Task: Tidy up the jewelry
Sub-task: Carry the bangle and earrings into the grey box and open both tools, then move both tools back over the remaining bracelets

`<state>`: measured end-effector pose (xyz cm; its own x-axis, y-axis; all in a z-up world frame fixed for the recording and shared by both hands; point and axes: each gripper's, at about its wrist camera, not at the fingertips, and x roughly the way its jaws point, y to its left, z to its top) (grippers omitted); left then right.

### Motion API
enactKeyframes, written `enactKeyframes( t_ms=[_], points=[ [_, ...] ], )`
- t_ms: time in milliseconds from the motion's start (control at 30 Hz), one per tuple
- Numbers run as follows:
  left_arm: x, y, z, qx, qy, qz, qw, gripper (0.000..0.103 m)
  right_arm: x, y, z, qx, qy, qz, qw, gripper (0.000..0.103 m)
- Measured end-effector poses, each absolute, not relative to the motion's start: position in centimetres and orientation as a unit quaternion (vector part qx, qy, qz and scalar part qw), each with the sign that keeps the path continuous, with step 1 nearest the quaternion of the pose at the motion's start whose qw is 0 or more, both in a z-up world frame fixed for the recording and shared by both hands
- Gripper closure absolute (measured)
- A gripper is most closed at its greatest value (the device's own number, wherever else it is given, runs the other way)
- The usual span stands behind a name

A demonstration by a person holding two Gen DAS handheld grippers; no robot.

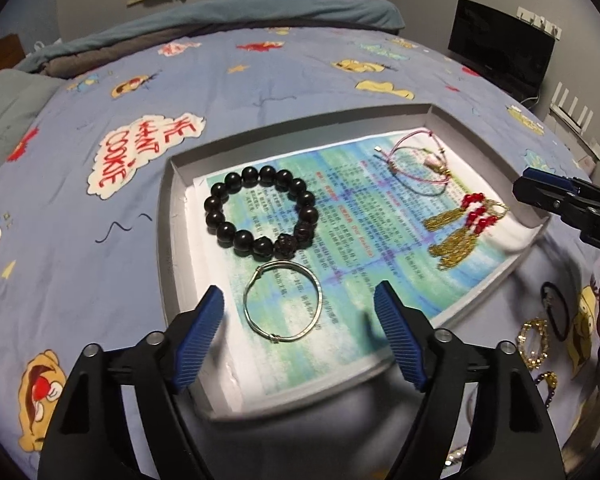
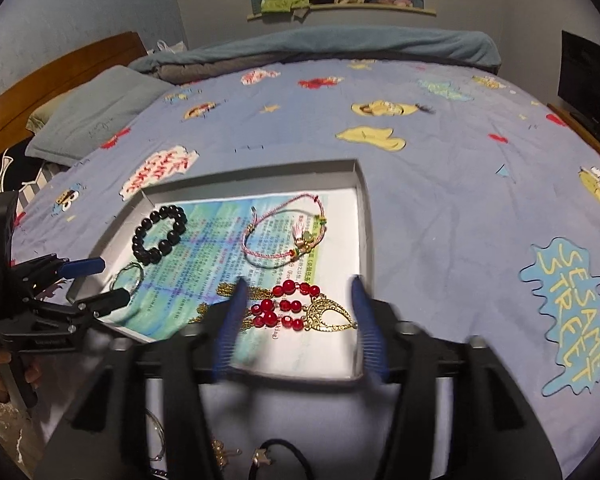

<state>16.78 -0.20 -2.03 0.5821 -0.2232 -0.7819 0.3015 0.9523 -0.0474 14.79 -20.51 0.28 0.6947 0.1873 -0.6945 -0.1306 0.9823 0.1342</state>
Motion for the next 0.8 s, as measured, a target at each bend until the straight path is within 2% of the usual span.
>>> enactKeyframes(
  t_ms=[200, 267, 567, 800],
  points=[
    [15.0, -0.3, -0.2, 0.053, 0.403, -0.137, 0.903, 0.01, 12.9, -20.9, 1.5, 0.035, 0.359, 0.081, 0.929, 0.015],
    [14.6, -0.1, 0.3, 0.056, 0.395, -0.126, 0.908, 0.009, 12.3, -20.9, 1.9, 0.029, 0.352, 0.074, 0.933, 0.005],
    [11.3, 1.5, 1.5, 0.037, 0.377, -0.098, 0.92, 0.007, 8.4, -20.6, 3.7, 0.007, 0.308, 0.055, 0.95, 0.006],
    [8.3, 2.6, 1.9, 0.026, 0.371, -0.089, 0.924, 0.007, 6.2, -20.8, 3.9, 0.011, 0.31, 0.051, 0.949, 0.005]
  ],
)
